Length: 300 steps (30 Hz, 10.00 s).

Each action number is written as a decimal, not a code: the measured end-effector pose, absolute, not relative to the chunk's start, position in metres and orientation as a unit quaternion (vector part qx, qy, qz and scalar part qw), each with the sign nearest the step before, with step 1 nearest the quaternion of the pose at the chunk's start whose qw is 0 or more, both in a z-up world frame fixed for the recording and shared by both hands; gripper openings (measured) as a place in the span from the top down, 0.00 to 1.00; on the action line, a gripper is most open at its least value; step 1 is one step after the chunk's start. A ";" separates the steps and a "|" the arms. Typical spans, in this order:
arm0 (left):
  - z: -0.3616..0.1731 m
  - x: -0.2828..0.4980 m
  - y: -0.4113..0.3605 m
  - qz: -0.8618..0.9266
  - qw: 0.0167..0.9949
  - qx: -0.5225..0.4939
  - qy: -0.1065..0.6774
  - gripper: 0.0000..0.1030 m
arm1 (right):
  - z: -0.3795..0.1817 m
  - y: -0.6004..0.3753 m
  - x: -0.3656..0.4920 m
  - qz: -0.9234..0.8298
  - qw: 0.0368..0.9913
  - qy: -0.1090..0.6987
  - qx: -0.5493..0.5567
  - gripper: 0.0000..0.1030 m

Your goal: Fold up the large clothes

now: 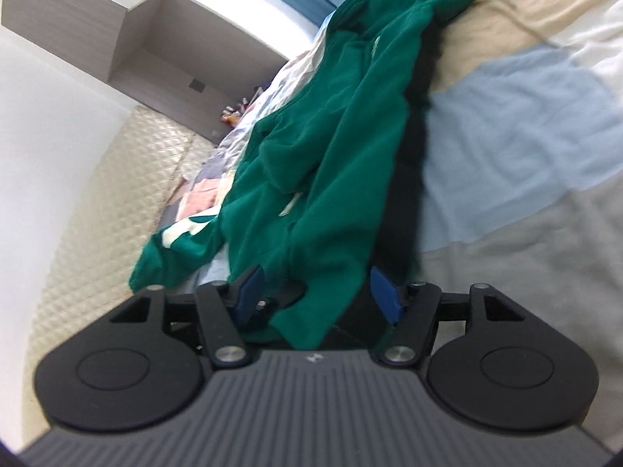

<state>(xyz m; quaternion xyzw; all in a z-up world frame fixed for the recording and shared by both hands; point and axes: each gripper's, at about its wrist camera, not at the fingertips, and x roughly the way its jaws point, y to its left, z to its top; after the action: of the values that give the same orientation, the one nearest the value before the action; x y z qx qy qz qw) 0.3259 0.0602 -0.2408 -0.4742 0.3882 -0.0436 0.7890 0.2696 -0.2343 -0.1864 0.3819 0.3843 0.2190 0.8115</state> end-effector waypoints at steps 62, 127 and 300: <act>-0.237 0.312 -0.051 -0.211 0.844 -0.222 0.439 0.40 | -0.139 -0.309 0.149 -0.108 0.905 0.323 0.256 0.82; -0.142 0.231 0.206 0.013 0.829 -0.342 0.442 0.92 | -0.128 -0.321 0.220 0.082 0.848 0.457 0.256 0.80; -0.167 0.340 0.176 0.057 0.915 -0.314 0.245 0.48 | -0.013 -0.103 0.369 0.239 0.961 0.067 -0.118 0.94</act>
<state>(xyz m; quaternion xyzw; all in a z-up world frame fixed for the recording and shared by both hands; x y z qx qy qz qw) 0.3399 0.1760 -0.1673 -0.3144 0.2447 0.0572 0.9154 0.3688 -0.1031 -0.0126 -0.1181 0.0674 0.2392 0.9614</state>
